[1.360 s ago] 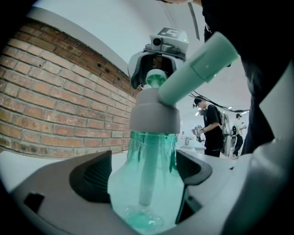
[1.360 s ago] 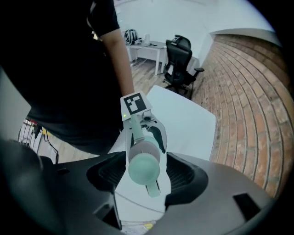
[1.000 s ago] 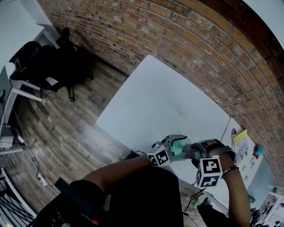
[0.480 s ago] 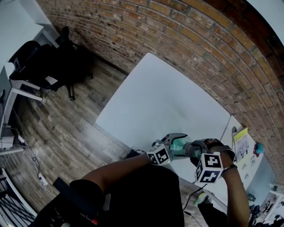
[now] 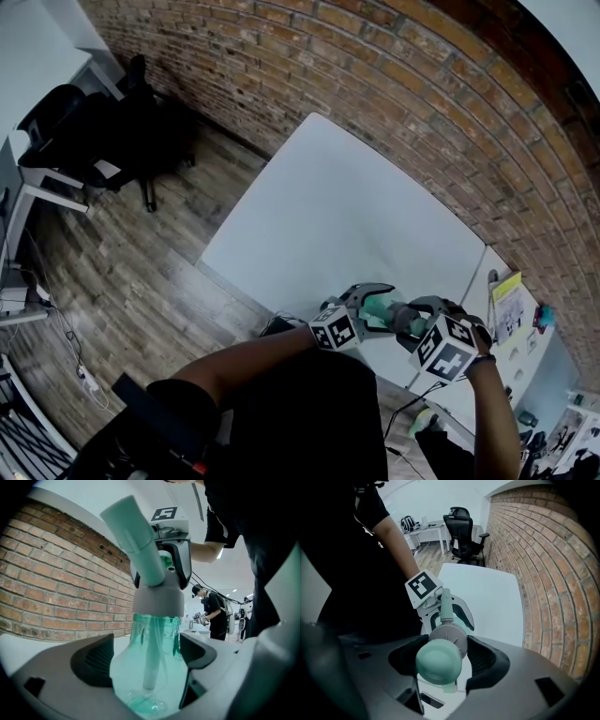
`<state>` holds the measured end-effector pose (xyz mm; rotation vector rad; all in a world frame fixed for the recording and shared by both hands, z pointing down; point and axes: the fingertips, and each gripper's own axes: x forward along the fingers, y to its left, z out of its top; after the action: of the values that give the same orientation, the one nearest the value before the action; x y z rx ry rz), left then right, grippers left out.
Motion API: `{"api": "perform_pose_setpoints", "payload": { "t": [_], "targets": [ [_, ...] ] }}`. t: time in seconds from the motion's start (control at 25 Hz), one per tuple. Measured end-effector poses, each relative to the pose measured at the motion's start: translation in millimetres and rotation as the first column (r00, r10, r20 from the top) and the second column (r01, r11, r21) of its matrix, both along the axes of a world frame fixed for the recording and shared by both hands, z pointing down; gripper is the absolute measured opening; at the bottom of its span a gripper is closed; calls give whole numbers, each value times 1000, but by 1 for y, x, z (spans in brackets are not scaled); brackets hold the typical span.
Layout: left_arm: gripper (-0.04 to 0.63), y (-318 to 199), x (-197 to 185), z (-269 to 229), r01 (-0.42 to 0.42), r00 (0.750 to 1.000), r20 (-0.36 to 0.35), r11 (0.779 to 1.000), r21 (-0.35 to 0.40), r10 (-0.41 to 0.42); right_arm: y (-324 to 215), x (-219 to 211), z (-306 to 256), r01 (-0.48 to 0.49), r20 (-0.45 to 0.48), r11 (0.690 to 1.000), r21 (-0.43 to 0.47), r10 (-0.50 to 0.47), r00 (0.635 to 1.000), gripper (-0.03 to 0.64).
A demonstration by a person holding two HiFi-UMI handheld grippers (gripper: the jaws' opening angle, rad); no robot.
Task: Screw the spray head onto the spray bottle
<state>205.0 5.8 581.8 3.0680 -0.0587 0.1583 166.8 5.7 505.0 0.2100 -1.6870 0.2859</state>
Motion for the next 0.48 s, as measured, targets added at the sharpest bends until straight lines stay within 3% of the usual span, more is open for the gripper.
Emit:
{"api": "perform_pose_setpoints", "payload": {
  "t": [0.48],
  "targets": [
    [420, 0, 2, -1, 3, 1000, -2, 1000, 0, -3, -3, 4, 0, -260, 63, 965, -16, 261, 963, 259]
  ]
}}
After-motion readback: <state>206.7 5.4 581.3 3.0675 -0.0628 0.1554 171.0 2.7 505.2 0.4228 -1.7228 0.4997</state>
